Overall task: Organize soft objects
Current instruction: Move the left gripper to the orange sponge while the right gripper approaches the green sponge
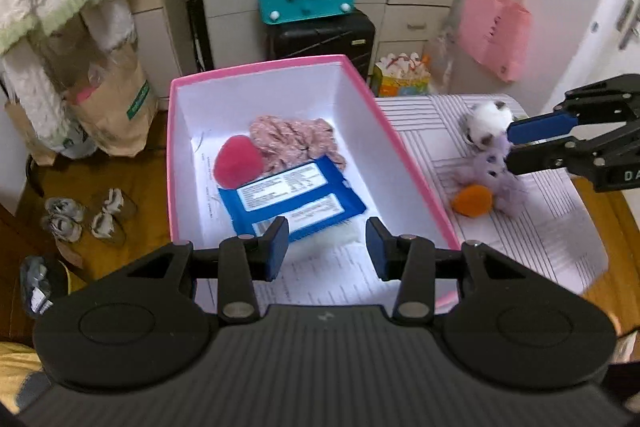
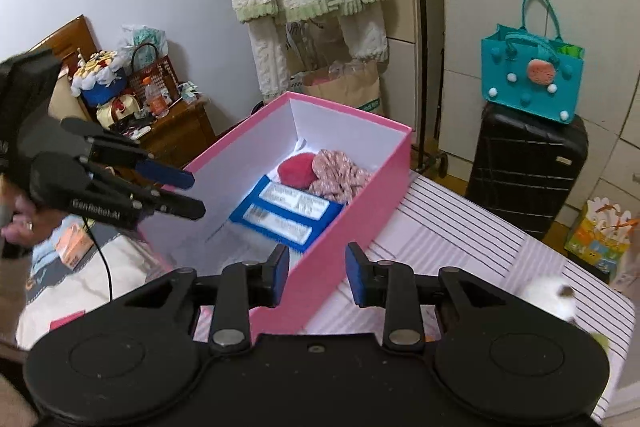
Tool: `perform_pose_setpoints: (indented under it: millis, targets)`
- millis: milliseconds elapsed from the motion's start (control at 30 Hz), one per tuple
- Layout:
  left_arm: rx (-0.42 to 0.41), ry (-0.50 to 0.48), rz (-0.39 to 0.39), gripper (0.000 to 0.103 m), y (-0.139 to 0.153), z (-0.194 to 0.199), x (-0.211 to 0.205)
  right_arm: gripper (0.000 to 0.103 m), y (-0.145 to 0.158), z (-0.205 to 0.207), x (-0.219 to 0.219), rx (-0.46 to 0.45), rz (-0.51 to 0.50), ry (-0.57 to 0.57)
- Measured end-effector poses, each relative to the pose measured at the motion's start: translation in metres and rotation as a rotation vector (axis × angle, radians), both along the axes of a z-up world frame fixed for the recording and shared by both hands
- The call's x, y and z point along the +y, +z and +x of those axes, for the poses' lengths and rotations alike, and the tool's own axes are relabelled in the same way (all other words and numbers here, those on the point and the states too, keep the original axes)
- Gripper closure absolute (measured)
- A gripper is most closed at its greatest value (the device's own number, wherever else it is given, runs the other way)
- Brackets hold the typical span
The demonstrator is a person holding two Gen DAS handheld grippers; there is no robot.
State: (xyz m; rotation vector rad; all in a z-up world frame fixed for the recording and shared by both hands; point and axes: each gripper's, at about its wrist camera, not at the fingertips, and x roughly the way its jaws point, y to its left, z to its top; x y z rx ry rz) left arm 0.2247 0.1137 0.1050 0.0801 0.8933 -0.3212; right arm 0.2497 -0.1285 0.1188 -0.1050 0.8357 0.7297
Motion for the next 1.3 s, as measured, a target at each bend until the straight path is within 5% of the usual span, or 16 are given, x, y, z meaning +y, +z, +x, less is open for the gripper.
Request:
perform_pose_setpoints:
  millis: [600, 867, 1067, 1300]
  targets:
    - [-0.153, -0.116, -0.051, 0.053, 0.023, -0.074, -0.092, 0.060, 0.005, -0.090, -0.094, -0.154, -0.007, -0.088]
    - [-0.183, -0.162, -0.105, 0.050, 0.006, -0.068, -0.142, 0.058, -0.016, -0.089, -0.122, -0.160, -0.007, -0.163]
    - [-0.254, -0.126, -0.019, 0.046, -0.014, -0.056, -0.173, 0.055, -0.032, -0.076, -0.145, -0.157, -0.014, -0.232]
    - [-0.193, -0.093, -0.023, 0.045, -0.048, -0.021, -0.192, 0.055, -0.071, -0.042, -0.167, -0.063, -0.011, -0.282]
